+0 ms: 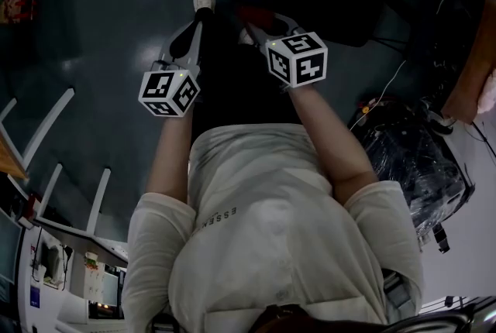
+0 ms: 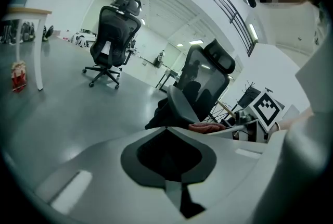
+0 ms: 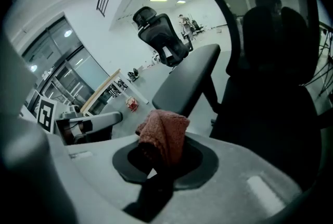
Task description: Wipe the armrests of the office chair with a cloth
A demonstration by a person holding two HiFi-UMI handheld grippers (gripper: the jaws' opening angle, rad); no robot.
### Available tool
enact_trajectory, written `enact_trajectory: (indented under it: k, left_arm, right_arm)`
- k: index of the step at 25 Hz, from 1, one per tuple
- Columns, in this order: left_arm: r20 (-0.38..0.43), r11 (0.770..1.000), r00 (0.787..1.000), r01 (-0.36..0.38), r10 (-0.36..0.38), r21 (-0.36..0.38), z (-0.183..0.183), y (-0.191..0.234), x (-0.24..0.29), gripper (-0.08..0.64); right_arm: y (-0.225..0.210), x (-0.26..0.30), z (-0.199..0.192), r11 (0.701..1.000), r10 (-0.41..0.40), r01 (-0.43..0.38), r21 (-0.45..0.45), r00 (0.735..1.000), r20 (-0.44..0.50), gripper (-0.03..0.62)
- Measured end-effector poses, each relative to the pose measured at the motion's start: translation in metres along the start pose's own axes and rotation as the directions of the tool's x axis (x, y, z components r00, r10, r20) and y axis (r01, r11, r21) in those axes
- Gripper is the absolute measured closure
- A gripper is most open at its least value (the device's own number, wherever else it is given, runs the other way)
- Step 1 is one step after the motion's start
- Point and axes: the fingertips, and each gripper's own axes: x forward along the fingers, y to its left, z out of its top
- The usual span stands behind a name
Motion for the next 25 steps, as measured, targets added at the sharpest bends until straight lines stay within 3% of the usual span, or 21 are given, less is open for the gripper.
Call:
enact_trajectory:
  k: [3, 6, 12, 15, 20, 25]
  left_arm:
    - [0.004, 1.0, 1.0, 0.008, -0.008, 0.004, -0.005, -0.009, -0.001, 0.543]
    - [0.008, 1.0, 1.0, 0.022, -0.022, 0.02, -0.005, -0.02, 0.0, 0.543]
    - [0.016, 0.996, 0.998, 0.058, -0.059, 0.066, 0.016, -0.047, 0.001, 0.543]
    - [-0.004, 0.988, 0.994, 0.109, -0.11, 0.105, 0.029, -0.072, 0.004, 0.543]
    - [-0.067, 0.952, 0.973, 0.231, -0.222, 0.203, 0.046, -0.116, 0.012, 0.545]
    - [-0.128, 0.904, 0.938, 0.344, -0.322, 0.253, 0.036, -0.17, 0.022, 0.545]
  right_arm:
    - [-0.019, -0.016, 0.002, 0.999, -0.047, 0.047, 0.009, 0.998, 0.035, 0.541]
    - [-0.041, -0.034, 0.003, 0.992, -0.107, 0.101, 0.076, 0.991, 0.079, 0.543]
    - [-0.063, -0.075, 0.002, 0.982, -0.162, 0.148, 0.114, 0.98, 0.119, 0.543]
    - [-0.069, -0.101, 0.0, 0.972, -0.2, 0.178, 0.151, 0.969, 0.144, 0.543]
    - [-0.076, -0.143, 0.0, 0.95, -0.271, 0.228, 0.214, 0.942, 0.199, 0.543]
    - [-0.093, -0.189, -0.017, 0.914, -0.355, 0.281, 0.292, 0.903, 0.241, 0.543]
